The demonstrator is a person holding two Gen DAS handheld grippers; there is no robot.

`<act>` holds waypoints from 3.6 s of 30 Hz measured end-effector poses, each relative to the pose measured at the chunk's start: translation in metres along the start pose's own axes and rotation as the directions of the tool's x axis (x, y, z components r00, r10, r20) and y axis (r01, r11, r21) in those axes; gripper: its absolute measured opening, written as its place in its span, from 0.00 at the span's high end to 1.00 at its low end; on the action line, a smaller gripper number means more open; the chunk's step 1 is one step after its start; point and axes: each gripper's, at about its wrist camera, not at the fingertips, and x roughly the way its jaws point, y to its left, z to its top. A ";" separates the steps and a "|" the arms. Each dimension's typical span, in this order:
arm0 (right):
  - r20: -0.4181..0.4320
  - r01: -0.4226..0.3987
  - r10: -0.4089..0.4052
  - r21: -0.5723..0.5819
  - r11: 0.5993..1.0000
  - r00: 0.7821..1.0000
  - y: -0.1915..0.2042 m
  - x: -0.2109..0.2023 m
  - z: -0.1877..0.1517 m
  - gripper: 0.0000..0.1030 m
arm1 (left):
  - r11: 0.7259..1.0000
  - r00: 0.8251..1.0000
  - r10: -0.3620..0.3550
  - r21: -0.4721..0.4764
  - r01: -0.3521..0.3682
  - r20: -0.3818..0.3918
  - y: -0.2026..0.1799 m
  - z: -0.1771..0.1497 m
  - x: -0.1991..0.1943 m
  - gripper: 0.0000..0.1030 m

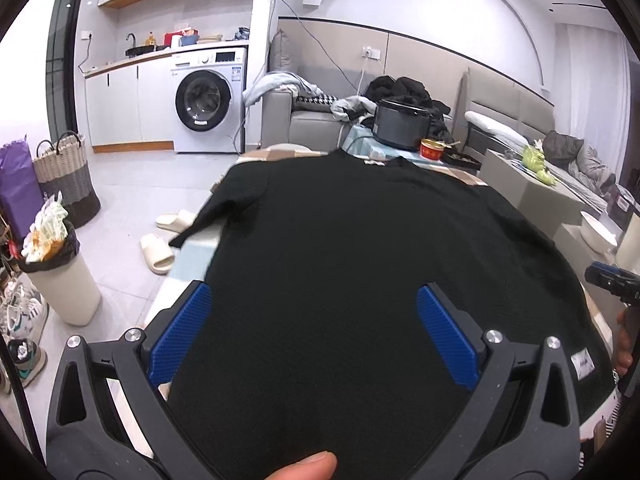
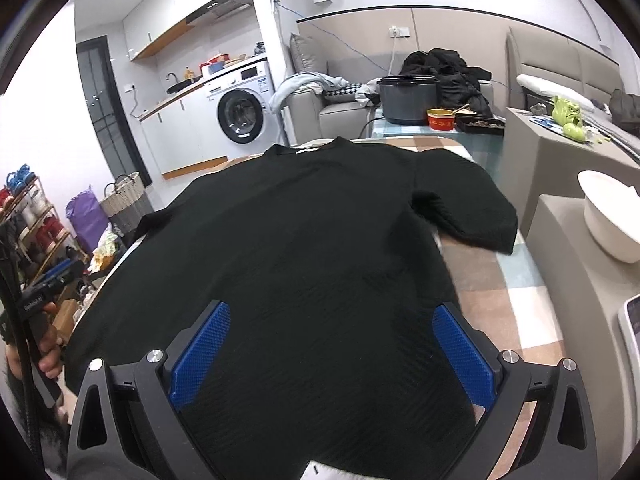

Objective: Fold small clothes
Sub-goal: 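Grasp the side edge of the black sweater with the right gripper, then fold the held side over onto the sweater's middle and open the right gripper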

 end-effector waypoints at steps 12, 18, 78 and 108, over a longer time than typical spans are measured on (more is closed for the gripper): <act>-0.045 0.208 -0.203 0.221 0.953 0.978 -0.055 0.025 0.040 0.22 | 1.000 0.998 0.006 0.000 -0.006 -0.059 0.016 0.049 0.057 0.18; -0.145 0.236 -0.195 0.367 0.900 0.970 -0.104 0.060 0.050 0.32 | 1.000 0.997 0.023 -0.001 -0.023 -0.068 0.018 0.066 0.086 0.23; 0.111 0.073 -0.109 0.290 0.954 0.988 -0.112 0.097 0.183 0.89 | 0.997 0.984 0.007 -0.069 -0.019 -0.178 0.022 0.064 0.174 0.20; -0.269 0.067 0.014 0.291 0.954 0.963 -0.066 0.239 0.159 0.55 | 0.991 0.983 0.052 -0.113 -0.073 -0.179 0.032 0.056 0.157 0.20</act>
